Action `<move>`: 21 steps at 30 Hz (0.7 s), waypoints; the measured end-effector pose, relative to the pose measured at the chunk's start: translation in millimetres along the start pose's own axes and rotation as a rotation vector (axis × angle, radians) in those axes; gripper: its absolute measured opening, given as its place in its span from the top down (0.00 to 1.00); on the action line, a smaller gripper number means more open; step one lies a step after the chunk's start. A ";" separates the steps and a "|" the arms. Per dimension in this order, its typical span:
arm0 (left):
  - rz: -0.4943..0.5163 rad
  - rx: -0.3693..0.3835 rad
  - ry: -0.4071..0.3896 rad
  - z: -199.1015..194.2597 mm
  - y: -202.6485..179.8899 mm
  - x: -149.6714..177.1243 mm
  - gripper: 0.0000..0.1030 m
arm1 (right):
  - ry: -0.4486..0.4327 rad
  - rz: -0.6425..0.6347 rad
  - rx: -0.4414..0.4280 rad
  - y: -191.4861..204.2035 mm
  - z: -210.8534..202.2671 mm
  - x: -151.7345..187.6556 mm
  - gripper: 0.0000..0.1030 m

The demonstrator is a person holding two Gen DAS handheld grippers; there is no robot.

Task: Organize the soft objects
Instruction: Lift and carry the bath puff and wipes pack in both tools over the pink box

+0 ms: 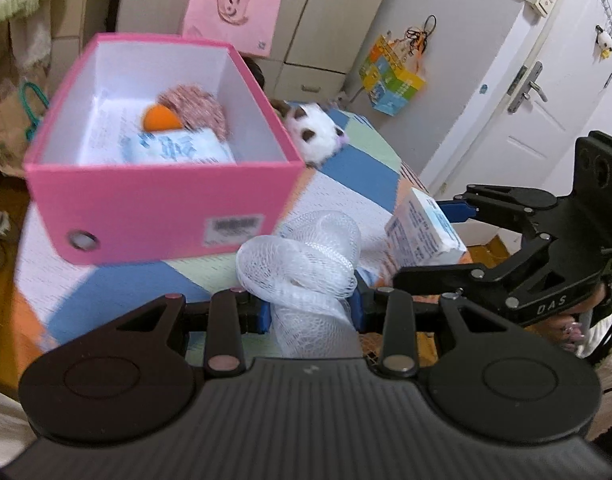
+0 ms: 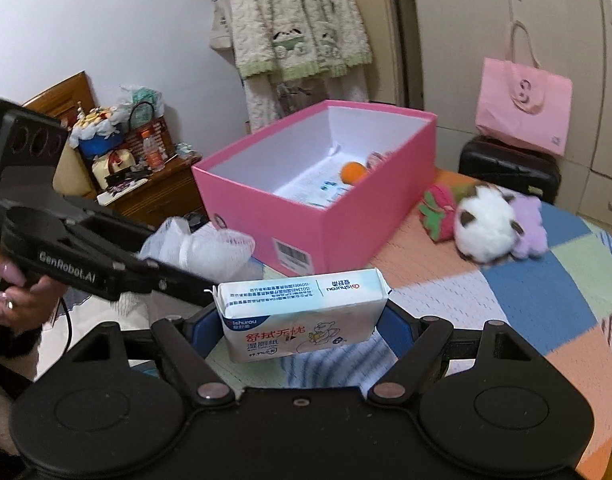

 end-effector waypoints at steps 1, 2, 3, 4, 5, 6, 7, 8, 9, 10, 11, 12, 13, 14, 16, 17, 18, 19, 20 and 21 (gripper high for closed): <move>0.004 -0.004 -0.008 -4.6 3.1 -3.4 0.66 | 0.000 -0.010 0.003 3.0 0.8 -4.6 0.18; 0.009 -0.005 -0.017 -8.4 5.5 -7.3 0.66 | -0.002 -0.025 0.007 5.6 2.0 -10.3 0.18; 0.013 -0.004 -0.028 -11.4 7.8 -10.5 0.66 | -0.006 -0.045 0.012 8.4 4.2 -16.7 0.18; 0.013 -0.003 -0.040 -14.1 10.9 -14.5 0.66 | -0.010 -0.057 0.017 10.4 5.9 -21.6 0.18; 0.012 0.000 -0.054 -16.2 14.0 -18.9 0.66 | -0.016 -0.073 0.025 12.7 8.8 -28.0 0.18; 0.012 0.004 -0.065 -17.6 16.5 -22.8 0.66 | -0.023 -0.088 0.032 14.4 11.1 -33.1 0.18; 0.008 0.008 -0.080 -19.2 20.1 -28.6 0.66 | -0.030 -0.097 0.037 15.1 13.2 -37.5 0.18; 0.004 0.013 -0.100 -20.6 23.3 -34.8 0.66 | -0.037 -0.105 0.046 15.3 16.7 -43.2 0.18; 0.005 0.018 -0.119 -21.0 25.4 -41.6 0.66 | -0.043 -0.111 0.052 14.6 20.0 -48.2 0.18; 0.009 0.016 -0.135 -21.0 27.7 -48.3 0.66 | -0.049 -0.117 0.059 14.3 23.0 -53.2 0.18; 0.012 0.002 -0.147 -19.8 30.9 -56.3 0.66 | -0.055 -0.129 0.067 14.1 27.0 -58.8 0.18; 0.016 -0.008 -0.156 -18.5 32.5 -62.7 0.66 | -0.059 -0.141 0.073 14.3 30.2 -62.8 0.18; 0.027 -0.014 -0.166 -16.3 33.8 -69.5 0.66 | -0.063 -0.148 0.080 13.8 33.5 -67.1 0.18; 0.036 -0.017 -0.171 -13.6 35.9 -76.3 0.66 | -0.066 -0.151 0.085 13.0 37.0 -71.4 0.18; 0.036 -0.016 -0.166 -8.0 40.8 -87.7 0.66 | -0.068 -0.167 0.093 11.7 44.3 -79.5 0.18; 0.037 -0.013 -0.163 -4.1 43.7 -94.2 0.66 | -0.066 -0.178 0.099 10.1 49.6 -84.7 0.18; 0.038 -0.016 -0.165 -1.3 45.3 -99.0 0.66 | -0.063 -0.189 0.102 8.6 54.2 -88.4 0.18; 0.046 -0.035 -0.178 2.5 47.2 -105.0 0.66 | -0.058 -0.201 0.105 7.4 59.2 -92.0 0.18; 0.058 -0.062 -0.195 5.6 49.3 -109.7 0.66 | -0.049 -0.209 0.109 5.4 64.8 -96.3 0.18; 0.080 -0.098 -0.213 10.0 50.3 -113.7 0.66 | -0.037 -0.219 0.116 3.2 71.0 -100.4 0.18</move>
Point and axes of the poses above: each gripper's, at about its wrist camera, not at the fingertips, and z roughly the way its jaws point, y to its left, x to its underside, the point moved 2 cm from there along z, roughly the way its jaws point, and after that the axes turned 14 degrees about -z, right-handed, at the moved point
